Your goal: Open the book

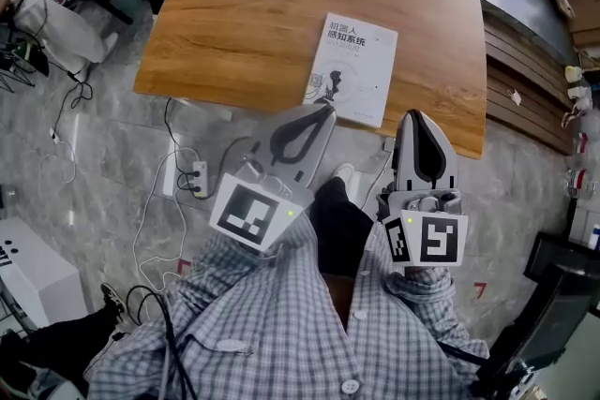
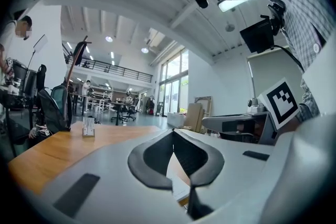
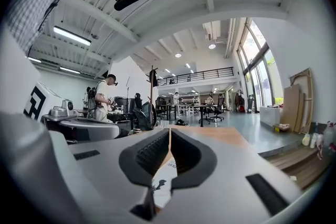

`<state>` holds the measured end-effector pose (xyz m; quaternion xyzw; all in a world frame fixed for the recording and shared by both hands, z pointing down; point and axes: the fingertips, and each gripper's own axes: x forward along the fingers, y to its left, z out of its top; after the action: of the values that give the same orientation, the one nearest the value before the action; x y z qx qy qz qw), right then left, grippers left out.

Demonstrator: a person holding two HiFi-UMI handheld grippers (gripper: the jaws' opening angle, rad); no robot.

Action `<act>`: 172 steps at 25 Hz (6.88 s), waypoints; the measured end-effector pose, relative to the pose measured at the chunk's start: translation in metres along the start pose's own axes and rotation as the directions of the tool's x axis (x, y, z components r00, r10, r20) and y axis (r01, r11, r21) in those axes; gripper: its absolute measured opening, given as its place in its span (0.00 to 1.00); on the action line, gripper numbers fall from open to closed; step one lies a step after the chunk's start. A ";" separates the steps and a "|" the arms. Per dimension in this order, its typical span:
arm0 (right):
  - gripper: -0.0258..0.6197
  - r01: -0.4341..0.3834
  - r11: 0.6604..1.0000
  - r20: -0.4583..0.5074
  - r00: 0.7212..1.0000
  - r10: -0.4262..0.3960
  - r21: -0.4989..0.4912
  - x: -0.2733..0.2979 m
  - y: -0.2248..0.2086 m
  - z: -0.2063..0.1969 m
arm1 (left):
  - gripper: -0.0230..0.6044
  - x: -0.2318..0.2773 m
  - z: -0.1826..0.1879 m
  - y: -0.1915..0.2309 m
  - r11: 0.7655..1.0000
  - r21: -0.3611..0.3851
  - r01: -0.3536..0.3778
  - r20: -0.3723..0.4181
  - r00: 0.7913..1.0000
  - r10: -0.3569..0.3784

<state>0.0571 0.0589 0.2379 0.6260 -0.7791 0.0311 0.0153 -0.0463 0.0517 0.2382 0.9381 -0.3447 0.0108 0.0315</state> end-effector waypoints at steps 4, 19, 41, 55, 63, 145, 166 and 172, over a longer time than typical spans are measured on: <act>0.08 -0.039 0.999 -0.010 0.999 0.039 0.007 0.034 -0.029 0.001 | 0.05 0.040 0.003 0.009 1.000 -0.004 -0.026 -0.004 1.000 0.026; 0.08 -0.074 0.994 -0.057 0.995 0.079 0.077 0.071 -0.109 -0.023 | 0.05 0.122 -0.017 -0.001 0.998 0.005 -0.070 -0.092 0.993 0.070; 0.08 0.002 0.990 -0.307 0.951 0.041 0.139 0.114 -0.124 -0.124 | 0.05 0.145 -0.109 0.038 0.999 -0.032 -0.040 -0.267 0.963 0.030; 0.08 0.041 0.954 -0.550 0.824 0.136 0.297 0.135 -0.106 -0.230 | 0.05 0.142 -0.197 0.066 0.997 -0.066 -0.051 -0.400 0.916 0.020; 0.15 0.080 0.928 -0.596 0.786 0.166 0.364 0.141 -0.108 -0.252 | 0.05 0.140 -0.218 0.073 0.994 -0.078 -0.077 -0.429 0.902 0.036; 0.07 0.105 0.817 -0.627 0.698 0.345 0.567 0.113 -0.064 -0.254 | 0.06 0.148 -0.154 0.010 0.981 0.171 0.097 -0.403 0.915 -0.020; 0.07 0.114 0.836 -0.677 0.649 0.346 0.537 0.116 -0.046 -0.265 | 0.06 0.070 -0.102 0.157 0.935 0.034 -0.354 -0.267 0.898 0.350; 0.07 0.116 0.837 -0.681 0.645 0.346 0.535 0.117 -0.045 -0.265 | 0.06 0.032 -0.122 0.197 0.873 -0.045 -0.486 -0.304 0.839 0.451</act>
<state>0.0717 -0.0465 0.5111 0.4798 -0.6995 0.5045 0.1614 -0.1496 -0.1103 0.3712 0.8099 -0.5557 0.1319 0.1337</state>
